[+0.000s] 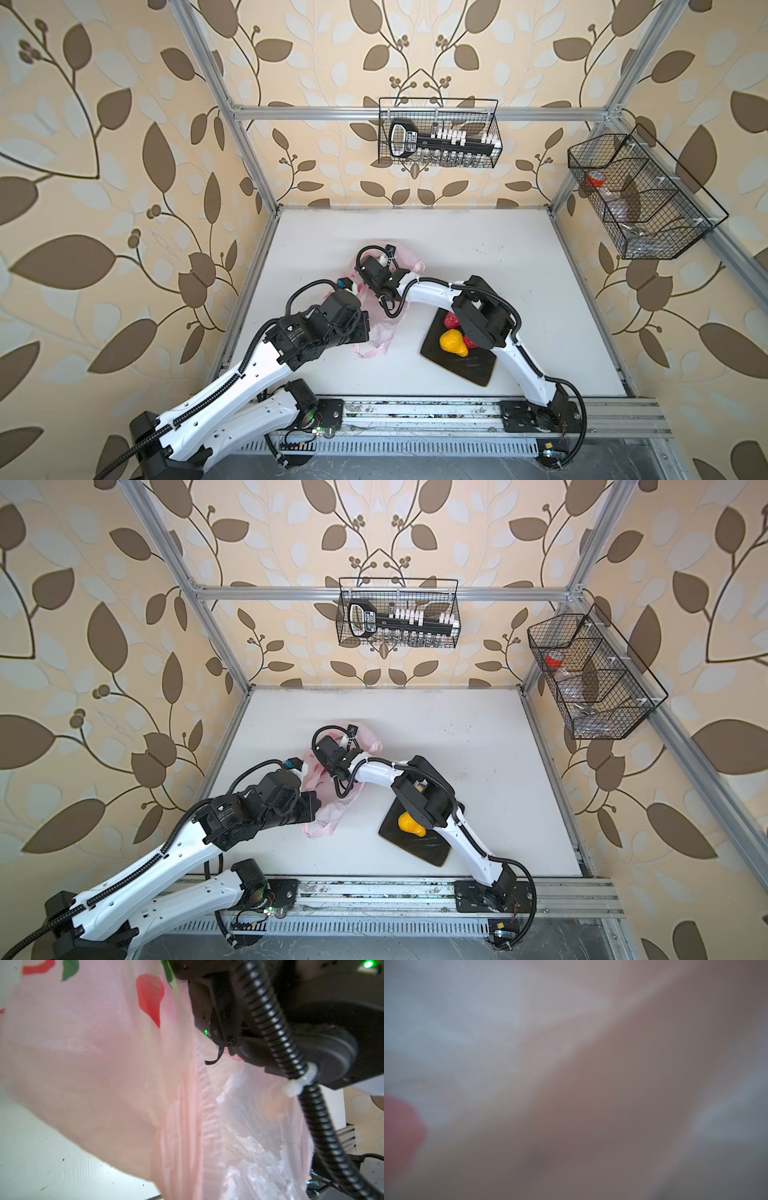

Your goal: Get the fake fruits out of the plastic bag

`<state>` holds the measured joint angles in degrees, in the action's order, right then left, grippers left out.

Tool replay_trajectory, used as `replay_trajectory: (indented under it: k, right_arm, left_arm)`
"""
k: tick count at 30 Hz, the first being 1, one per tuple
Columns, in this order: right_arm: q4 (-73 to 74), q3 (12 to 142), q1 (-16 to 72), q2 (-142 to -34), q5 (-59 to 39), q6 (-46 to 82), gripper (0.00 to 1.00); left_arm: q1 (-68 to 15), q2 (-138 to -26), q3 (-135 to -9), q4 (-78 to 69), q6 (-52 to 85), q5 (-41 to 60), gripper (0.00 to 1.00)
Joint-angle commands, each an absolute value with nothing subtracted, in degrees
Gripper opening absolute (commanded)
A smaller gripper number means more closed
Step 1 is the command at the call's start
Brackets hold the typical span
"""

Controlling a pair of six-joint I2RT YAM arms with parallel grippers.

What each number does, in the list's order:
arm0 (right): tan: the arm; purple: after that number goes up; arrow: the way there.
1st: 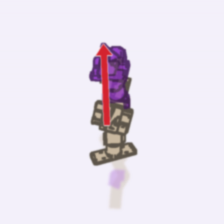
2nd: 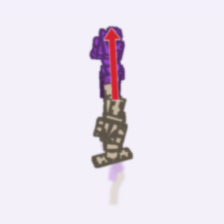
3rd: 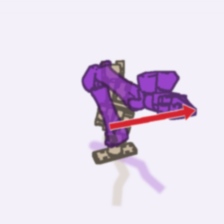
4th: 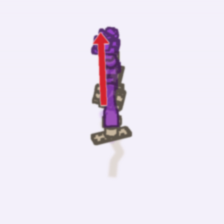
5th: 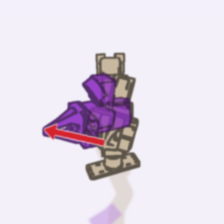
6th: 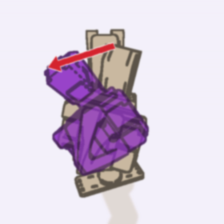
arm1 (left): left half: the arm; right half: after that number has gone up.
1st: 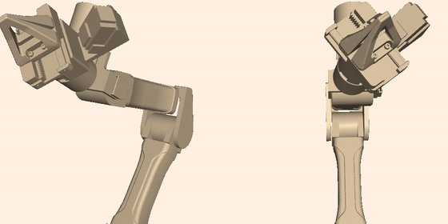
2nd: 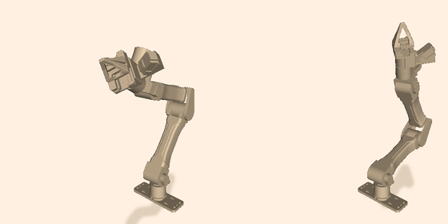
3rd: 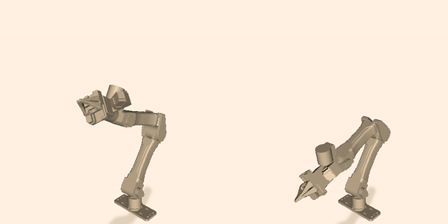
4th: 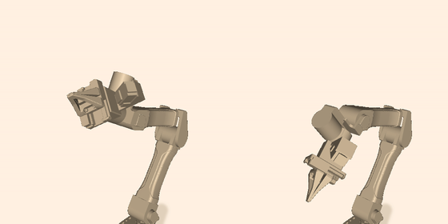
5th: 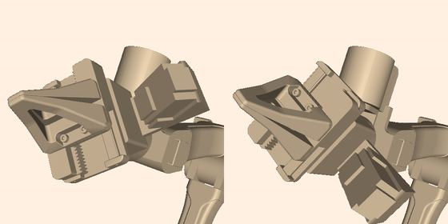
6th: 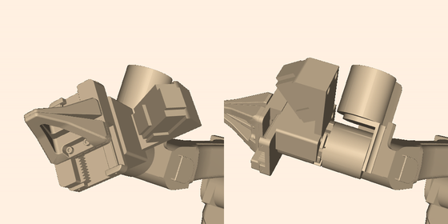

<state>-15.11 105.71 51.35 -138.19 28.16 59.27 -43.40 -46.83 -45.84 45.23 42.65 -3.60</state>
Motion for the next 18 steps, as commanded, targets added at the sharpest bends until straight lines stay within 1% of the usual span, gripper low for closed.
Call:
replay_trajectory:
  k: [1,4,10,14,18]
  right_arm:
    - [-14.34,99.38,51.14,-134.69,28.29,53.47,0.45]
    - [-8.55,93.97,51.09,-130.11,27.04,49.76,0.38]
    - [0.71,83.89,50.90,-122.46,19.66,48.27,0.28]
    - [3.99,79.96,50.91,-119.80,13.71,48.30,0.27]
    - [6.24,77.44,50.89,-116.98,5.52,46.43,0.25]
  left_arm:
    - [-43.07,-45.39,-44.26,45.62,45.59,-5.98,0.00]
    - [-43.09,-44.36,-42.46,45.06,46.98,-7.31,0.00]
    - [-43.09,-43.74,-40.61,44.54,47.89,-9.26,0.00]
    - [-43.07,-43.77,-40.35,44.71,47.99,-9.73,0.00]
    - [-43.07,-43.74,-40.59,44.82,48.03,-10.65,0.00]
